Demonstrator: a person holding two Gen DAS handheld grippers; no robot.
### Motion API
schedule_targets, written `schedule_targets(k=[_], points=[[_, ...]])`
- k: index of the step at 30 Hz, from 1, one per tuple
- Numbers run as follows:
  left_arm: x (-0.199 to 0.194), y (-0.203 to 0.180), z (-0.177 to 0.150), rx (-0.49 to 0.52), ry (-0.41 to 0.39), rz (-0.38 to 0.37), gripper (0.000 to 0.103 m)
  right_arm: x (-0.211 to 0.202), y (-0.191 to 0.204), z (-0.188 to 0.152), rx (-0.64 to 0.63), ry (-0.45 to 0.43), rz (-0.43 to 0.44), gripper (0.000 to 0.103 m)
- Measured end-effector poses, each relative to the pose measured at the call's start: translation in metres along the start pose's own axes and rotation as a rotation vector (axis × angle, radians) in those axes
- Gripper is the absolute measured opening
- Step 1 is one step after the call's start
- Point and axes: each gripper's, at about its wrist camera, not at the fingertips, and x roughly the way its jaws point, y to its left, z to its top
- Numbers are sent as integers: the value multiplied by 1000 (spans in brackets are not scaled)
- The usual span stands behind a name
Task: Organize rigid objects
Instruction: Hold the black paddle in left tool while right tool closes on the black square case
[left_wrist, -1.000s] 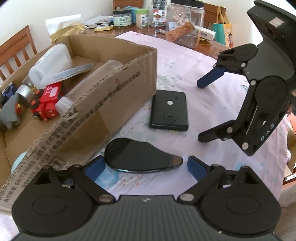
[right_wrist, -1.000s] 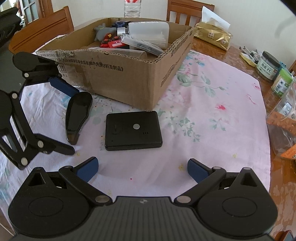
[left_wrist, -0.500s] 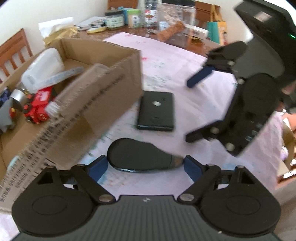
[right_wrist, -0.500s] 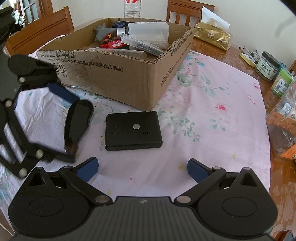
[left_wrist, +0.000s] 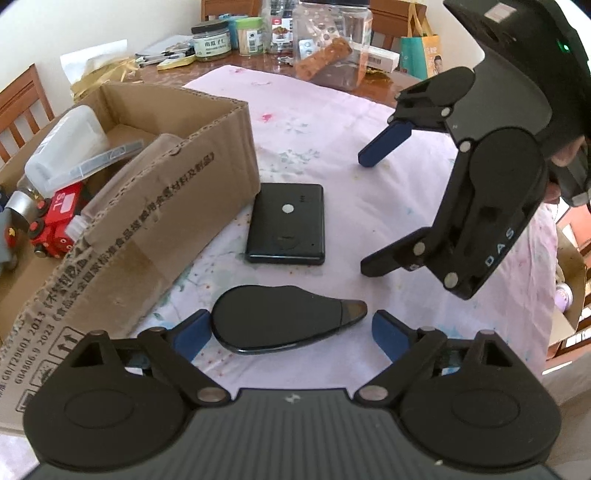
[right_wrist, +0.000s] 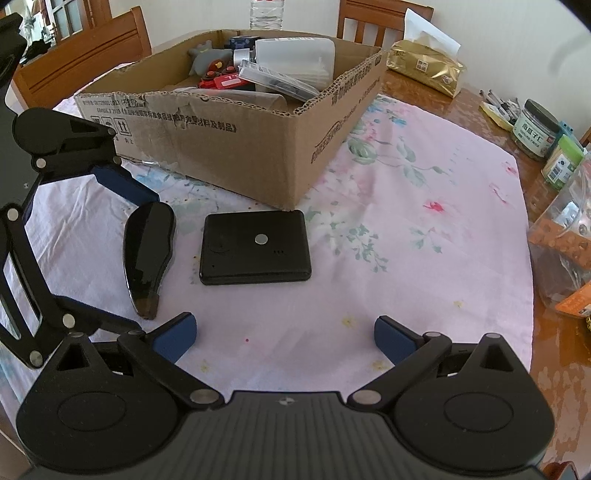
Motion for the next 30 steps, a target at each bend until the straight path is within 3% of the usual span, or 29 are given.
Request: schedule_targets(k=[6,14,18,22,27,30], points=[[1,8,0,-74,-26,12,89,0,0,1,-4,2,2,103],[-17,18,-24,-190,6,124,90,5,11,16,-38,-21,24,103],[-23,28,-35,-280,17,157,90,15,18,29,-54,-38,47,103],[-25,30,-40,-303,16,171,90,23,23,41,-71,-45,45,102],[-26,31,-41,-310,13,173,90,20,24,47,-54,-54,34,79],[-25,30,-40,-311,13,175,90,18,23,49,-30,-47,15,74]])
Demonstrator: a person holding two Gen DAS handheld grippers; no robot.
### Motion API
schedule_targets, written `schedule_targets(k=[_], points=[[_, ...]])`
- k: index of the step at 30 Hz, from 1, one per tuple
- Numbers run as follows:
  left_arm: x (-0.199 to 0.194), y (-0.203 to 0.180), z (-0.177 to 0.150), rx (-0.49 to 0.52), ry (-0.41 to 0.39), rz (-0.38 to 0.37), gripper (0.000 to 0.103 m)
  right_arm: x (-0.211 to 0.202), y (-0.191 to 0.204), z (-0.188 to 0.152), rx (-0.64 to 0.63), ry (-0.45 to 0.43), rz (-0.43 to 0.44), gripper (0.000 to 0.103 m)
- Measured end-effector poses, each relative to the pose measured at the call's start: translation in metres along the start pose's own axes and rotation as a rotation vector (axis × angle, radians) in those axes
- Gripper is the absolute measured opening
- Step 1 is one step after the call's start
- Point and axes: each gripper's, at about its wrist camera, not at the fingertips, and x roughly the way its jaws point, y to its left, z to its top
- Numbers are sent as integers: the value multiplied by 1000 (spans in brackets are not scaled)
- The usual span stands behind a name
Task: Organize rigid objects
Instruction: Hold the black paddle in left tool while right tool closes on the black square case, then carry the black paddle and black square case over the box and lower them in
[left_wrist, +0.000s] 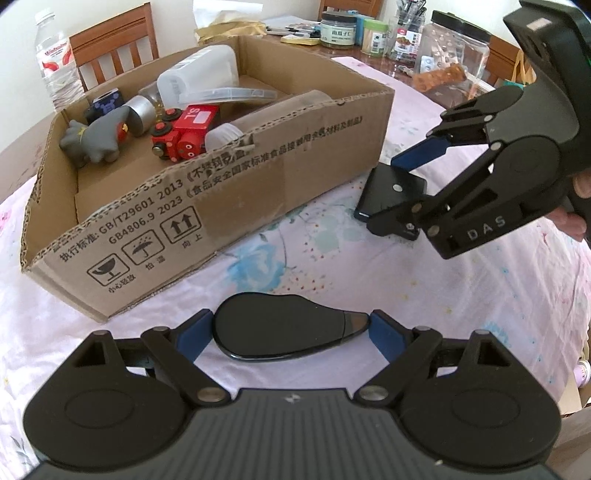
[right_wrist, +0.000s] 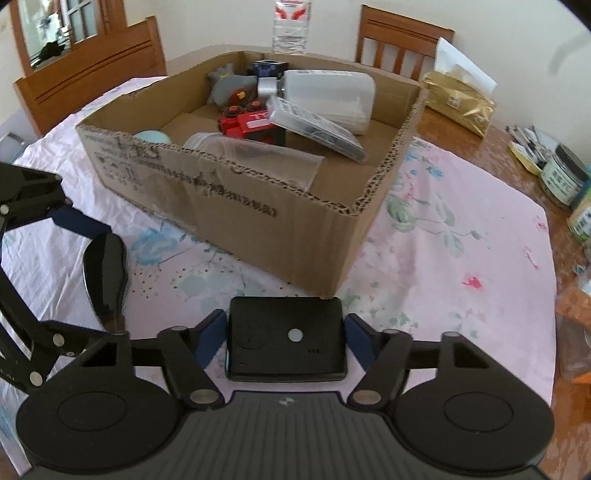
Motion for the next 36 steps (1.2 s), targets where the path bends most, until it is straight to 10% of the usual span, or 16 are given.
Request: schedule_targets(k=[22,36], points=[[-26,-4,6,1,13,1,89,-26,15,-8,30,18,-32,74],[-84,43,75,7,-187,101,90,-90,18,46,-41,-154,29,74]])
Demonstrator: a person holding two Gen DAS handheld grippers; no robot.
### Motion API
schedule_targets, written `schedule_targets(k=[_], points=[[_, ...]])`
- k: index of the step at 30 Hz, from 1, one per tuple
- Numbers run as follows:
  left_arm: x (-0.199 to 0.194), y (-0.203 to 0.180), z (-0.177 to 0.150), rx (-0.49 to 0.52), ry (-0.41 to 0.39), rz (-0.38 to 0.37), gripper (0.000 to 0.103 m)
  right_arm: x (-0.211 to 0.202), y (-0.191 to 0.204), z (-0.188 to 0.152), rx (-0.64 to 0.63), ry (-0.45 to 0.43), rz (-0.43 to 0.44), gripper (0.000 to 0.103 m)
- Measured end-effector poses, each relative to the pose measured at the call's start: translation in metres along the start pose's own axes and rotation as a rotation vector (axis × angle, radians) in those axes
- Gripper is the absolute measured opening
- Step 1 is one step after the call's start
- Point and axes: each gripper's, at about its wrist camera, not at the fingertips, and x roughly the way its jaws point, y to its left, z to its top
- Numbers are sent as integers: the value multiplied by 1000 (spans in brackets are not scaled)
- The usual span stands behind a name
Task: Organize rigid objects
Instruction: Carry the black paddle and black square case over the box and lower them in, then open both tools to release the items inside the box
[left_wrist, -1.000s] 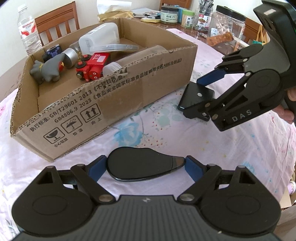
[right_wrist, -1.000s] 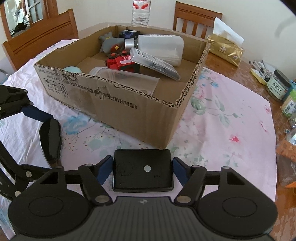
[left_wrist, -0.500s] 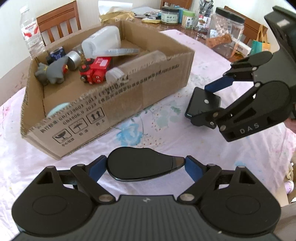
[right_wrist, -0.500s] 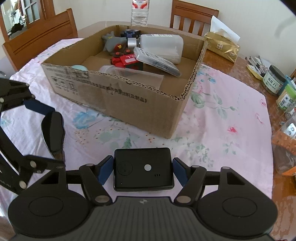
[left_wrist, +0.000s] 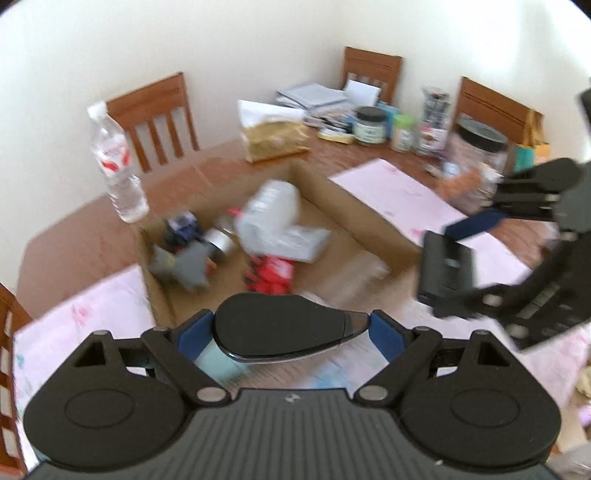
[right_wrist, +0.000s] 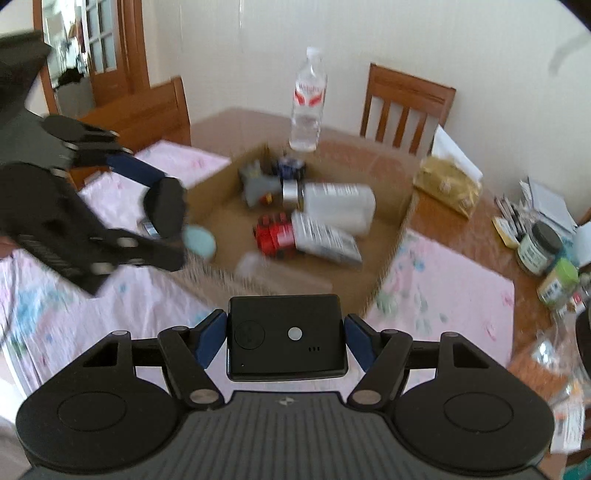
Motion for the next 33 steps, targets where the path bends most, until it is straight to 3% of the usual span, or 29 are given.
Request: schedule_targets(k=[5,11,15,22,24,25,28,33], points=[[51,27,5,-49,59,29,90,17,-3,19,21,-16,-4,74],[75,41,-5,-84,65,81,92,37,-10,31,64,2,-4,74],[59,45,-11,-109,0,150,100,50,-15,38,82,11,-12,74],[17,42,-14,-194,-83,264,102,73,-23,55,158,23,-56,78],[8,40,-13,-238,-67,271,102,72,-21,59,186,14,-77,100],[5,40,-12,-260,-61,279,102,68,-19,60,199,-1,-83,102],[-8,37,-8,-325,-38,297,102,57,-12,65,238,12,-133,103],[-19,26,0,-345,61,369,102,40,-2,64,318,106,-253,103]])
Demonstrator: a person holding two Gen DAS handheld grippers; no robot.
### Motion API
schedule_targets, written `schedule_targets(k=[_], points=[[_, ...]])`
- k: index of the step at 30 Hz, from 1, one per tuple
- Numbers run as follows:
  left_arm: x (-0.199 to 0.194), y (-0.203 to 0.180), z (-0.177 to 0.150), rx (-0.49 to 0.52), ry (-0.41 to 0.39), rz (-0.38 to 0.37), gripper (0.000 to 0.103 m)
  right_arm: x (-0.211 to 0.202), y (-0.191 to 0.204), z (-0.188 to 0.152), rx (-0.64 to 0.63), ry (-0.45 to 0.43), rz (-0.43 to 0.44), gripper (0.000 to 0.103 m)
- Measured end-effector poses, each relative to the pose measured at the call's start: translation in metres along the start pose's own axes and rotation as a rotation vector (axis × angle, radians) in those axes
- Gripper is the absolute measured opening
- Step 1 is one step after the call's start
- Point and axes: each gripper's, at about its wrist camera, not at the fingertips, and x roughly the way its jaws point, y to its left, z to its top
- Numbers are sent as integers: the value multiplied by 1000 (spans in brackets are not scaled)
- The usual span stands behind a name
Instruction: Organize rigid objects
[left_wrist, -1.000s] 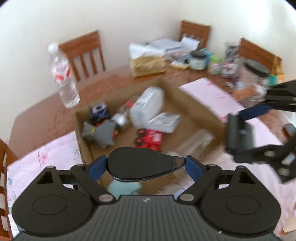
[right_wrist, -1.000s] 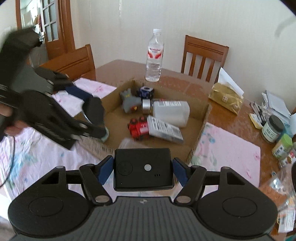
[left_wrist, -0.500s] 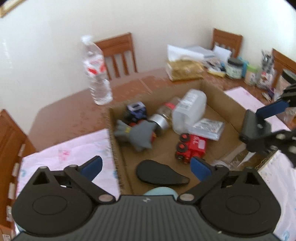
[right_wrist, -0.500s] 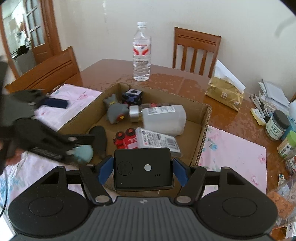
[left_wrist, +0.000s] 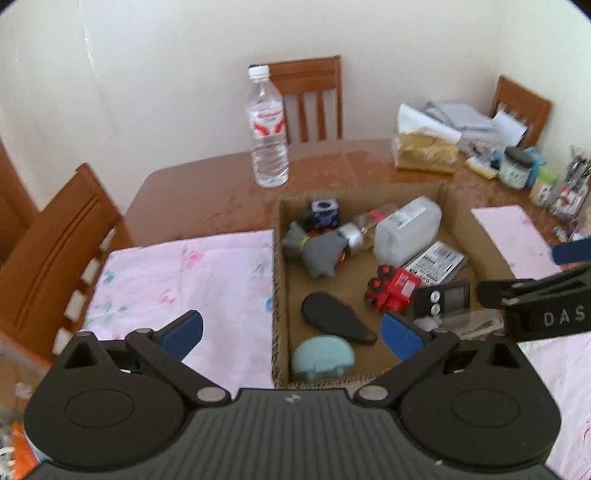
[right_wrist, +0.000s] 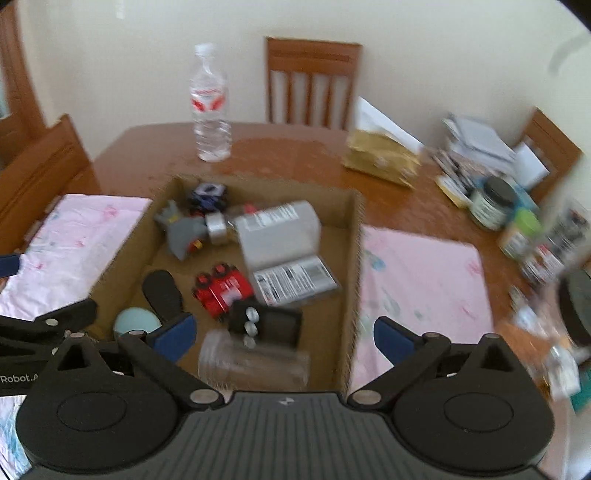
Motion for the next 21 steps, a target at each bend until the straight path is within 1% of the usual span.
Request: schedule_targets(k=[4,8,14,21], points=[[-15,-5,1,-9,35,-9,102,-18,-1,-12,65,22,-41,103],[-27,-6,2,-22,49,-3,102,-32,0,-19,73,28,-58,103],[-40,-10,1,-18,49,9,102,-44,-3,-23,95,20,-59,103],[-41,-9,1,-32,72,25,102,-47,-4,-23,104,17,-56,103]])
